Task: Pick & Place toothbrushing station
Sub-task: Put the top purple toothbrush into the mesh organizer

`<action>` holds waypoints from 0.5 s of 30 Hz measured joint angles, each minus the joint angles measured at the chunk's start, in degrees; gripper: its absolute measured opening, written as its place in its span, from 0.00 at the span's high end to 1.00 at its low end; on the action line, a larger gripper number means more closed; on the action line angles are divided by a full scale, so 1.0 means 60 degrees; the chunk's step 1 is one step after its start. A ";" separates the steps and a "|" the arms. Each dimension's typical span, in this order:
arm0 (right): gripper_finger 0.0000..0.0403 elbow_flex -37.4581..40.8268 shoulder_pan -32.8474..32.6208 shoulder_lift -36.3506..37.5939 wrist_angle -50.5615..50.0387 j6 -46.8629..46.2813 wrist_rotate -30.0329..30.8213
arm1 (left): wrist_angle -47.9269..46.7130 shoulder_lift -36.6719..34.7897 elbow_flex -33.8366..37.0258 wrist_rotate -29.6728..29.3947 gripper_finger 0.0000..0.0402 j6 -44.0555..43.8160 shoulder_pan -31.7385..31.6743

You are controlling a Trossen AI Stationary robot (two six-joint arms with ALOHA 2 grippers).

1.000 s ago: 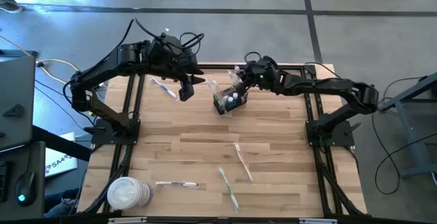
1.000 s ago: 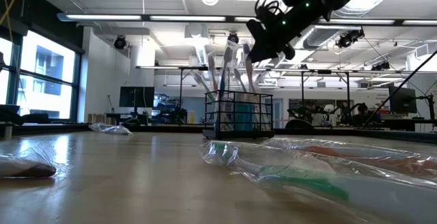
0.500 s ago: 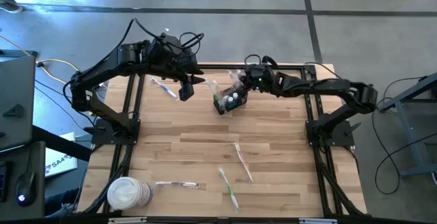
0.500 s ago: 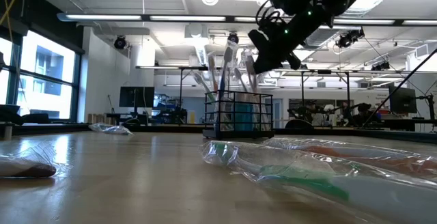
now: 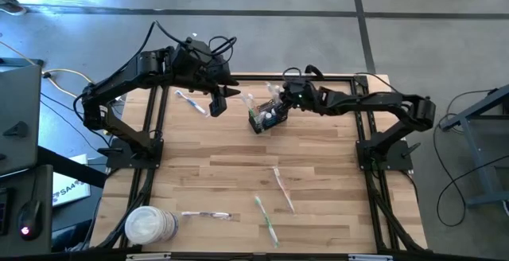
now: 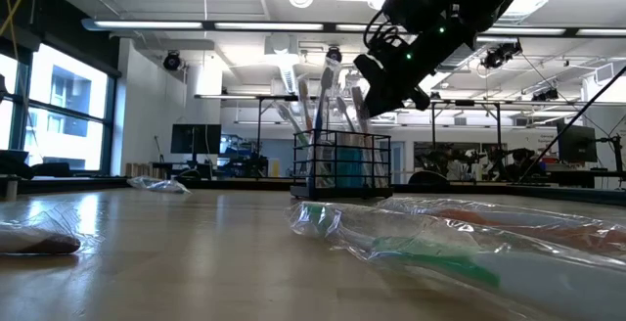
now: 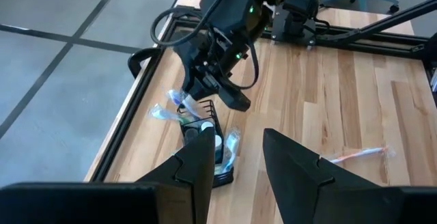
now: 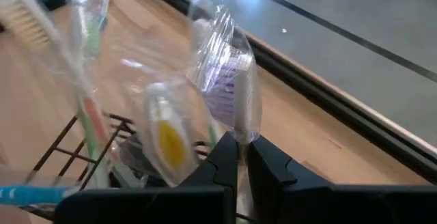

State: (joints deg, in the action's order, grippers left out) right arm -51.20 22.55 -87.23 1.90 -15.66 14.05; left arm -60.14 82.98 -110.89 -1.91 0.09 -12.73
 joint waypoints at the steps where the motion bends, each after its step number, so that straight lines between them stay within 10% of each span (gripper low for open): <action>1: 0.98 -0.0003 0.0000 -0.0098 0.0127 0.0000 -0.0093 | 0.0002 0.0000 0.0000 0.0000 0.69 -0.0050 0.0000; 15: 0.89 -0.0001 -0.0043 -0.0296 0.0204 -0.0188 -0.0104 | 0.0000 0.0000 0.0000 0.0000 0.69 -0.0158 0.0002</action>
State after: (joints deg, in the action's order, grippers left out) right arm -51.20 22.29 -89.01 3.13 -16.79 13.43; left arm -60.14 82.98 -110.89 -1.91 -0.86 -12.72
